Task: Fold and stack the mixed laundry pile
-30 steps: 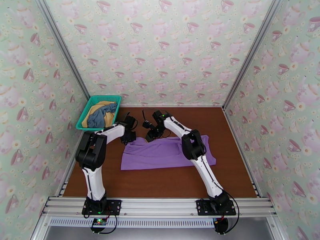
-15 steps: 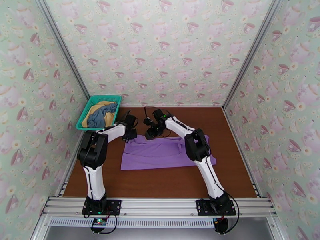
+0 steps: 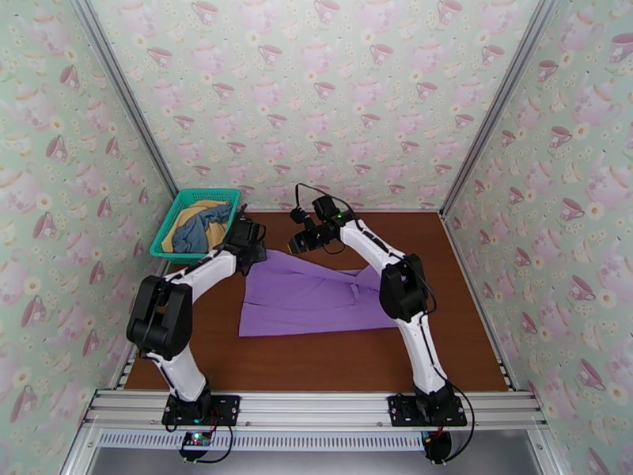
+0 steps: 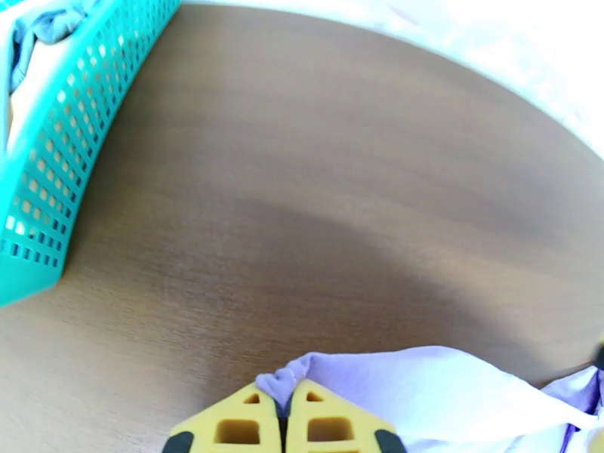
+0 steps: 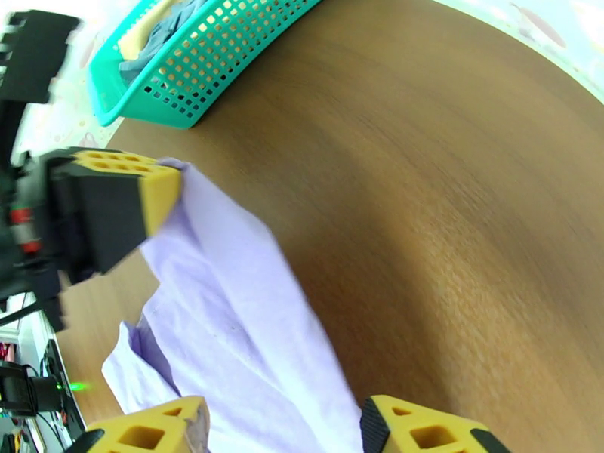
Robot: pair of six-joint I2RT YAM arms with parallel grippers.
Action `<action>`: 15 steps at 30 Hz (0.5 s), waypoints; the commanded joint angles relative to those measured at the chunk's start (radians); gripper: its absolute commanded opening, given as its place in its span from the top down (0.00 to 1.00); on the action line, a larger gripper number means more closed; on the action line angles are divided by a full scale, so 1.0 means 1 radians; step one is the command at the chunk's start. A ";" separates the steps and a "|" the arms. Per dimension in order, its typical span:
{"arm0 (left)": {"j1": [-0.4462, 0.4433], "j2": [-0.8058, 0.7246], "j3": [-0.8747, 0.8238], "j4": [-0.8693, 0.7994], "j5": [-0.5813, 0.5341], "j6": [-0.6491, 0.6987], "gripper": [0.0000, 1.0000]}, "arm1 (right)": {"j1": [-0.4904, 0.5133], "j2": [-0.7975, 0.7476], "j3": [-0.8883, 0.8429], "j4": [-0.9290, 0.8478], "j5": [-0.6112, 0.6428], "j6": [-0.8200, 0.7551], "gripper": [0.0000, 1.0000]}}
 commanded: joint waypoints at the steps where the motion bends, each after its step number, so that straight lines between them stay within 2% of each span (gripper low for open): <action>1: -0.003 -0.033 -0.042 0.043 -0.017 0.022 1.00 | -0.007 0.069 0.085 -0.058 -0.074 -0.079 0.41; 8: -0.014 -0.108 -0.121 0.064 -0.044 0.025 1.00 | -0.004 0.155 0.196 -0.138 -0.237 -0.112 0.40; 15: -0.015 -0.141 -0.160 0.091 -0.056 0.024 1.00 | 0.030 0.171 0.163 -0.136 -0.240 -0.130 0.38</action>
